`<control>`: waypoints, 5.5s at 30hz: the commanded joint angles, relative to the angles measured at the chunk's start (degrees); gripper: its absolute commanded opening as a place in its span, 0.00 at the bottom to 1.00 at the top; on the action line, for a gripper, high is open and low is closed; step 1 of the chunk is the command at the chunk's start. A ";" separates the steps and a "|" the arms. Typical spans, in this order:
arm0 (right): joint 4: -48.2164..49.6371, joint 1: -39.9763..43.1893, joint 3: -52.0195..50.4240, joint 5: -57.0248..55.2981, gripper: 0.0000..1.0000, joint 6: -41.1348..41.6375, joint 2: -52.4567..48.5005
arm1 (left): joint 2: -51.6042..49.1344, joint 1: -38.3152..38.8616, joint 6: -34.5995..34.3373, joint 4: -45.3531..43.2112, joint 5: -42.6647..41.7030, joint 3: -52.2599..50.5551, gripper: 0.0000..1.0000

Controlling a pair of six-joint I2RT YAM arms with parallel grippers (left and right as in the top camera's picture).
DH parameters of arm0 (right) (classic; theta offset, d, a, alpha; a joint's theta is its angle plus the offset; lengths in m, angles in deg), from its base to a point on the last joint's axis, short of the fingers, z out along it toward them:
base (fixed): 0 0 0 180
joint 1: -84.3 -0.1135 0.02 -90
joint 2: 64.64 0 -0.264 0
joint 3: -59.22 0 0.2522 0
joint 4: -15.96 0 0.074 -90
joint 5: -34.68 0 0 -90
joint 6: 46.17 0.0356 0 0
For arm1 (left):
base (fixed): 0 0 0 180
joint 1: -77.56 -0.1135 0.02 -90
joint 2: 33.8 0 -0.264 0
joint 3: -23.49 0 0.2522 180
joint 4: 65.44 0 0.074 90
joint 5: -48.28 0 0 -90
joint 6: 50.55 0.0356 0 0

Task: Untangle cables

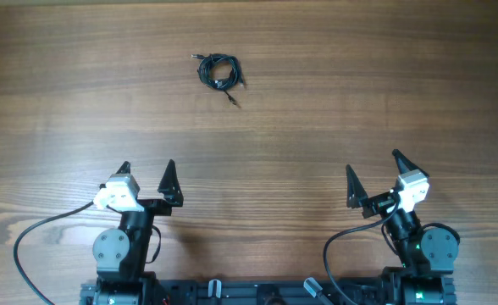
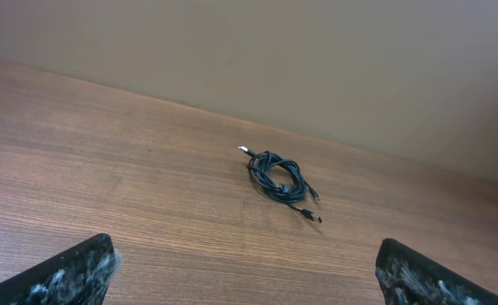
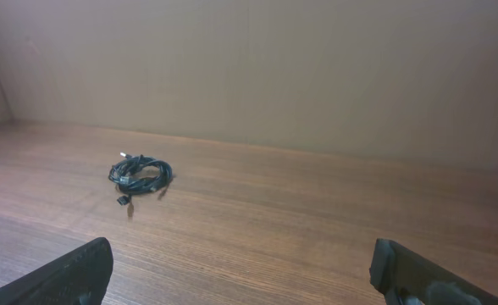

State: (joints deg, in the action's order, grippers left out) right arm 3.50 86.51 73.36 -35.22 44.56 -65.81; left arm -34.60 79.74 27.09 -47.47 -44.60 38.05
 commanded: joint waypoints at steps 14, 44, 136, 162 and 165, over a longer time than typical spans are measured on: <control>0.31 0.22 -0.09 -0.59 1.00 -0.70 0.63 | 0.20 -0.15 -0.31 -0.04 -0.26 -0.46 1.00; 0.31 0.22 -0.09 -0.59 1.00 -0.72 0.63 | 0.17 -0.15 -0.74 -1.90 -6.67 -0.39 1.00; 0.31 0.22 -0.09 -0.57 1.00 -0.72 0.63 | -113.13 13.38 -15.37 39.21 9.81 84.08 0.04; 0.31 0.22 -0.09 -0.57 1.00 -0.70 0.63 | -108.93 14.14 -22.77 48.68 7.39 80.06 0.61; 0.31 0.22 -0.09 -0.59 1.00 -0.72 0.63 | -108.93 14.49 -37.16 42.86 6.78 72.81 0.60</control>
State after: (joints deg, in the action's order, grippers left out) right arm 3.54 86.51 73.34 -35.42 44.56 -65.68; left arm -143.91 93.70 10.22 -0.11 -37.10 117.04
